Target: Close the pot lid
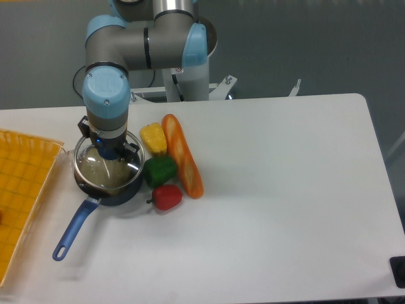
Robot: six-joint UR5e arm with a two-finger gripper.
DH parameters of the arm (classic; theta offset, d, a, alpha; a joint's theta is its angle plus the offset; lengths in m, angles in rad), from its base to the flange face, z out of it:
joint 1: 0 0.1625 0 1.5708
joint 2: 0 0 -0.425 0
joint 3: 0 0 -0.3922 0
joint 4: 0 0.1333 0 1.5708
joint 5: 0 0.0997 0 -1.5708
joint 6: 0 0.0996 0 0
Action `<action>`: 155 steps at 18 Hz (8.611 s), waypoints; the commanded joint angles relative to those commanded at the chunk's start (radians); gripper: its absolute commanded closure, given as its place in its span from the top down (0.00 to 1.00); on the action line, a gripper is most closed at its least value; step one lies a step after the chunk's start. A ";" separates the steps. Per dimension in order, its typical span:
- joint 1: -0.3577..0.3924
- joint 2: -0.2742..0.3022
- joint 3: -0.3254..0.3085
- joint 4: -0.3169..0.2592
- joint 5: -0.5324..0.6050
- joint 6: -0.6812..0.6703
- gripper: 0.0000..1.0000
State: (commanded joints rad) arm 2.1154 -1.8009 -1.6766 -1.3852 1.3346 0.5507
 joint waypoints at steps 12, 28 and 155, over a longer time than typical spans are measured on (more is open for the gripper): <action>-0.025 -0.009 -0.003 0.005 -0.014 -0.008 0.25; -0.049 -0.040 -0.003 0.041 -0.012 -0.043 0.25; 0.393 0.040 0.047 0.034 0.184 0.567 1.00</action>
State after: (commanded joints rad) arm 2.5079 -1.7610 -1.6292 -1.3514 1.5185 1.1176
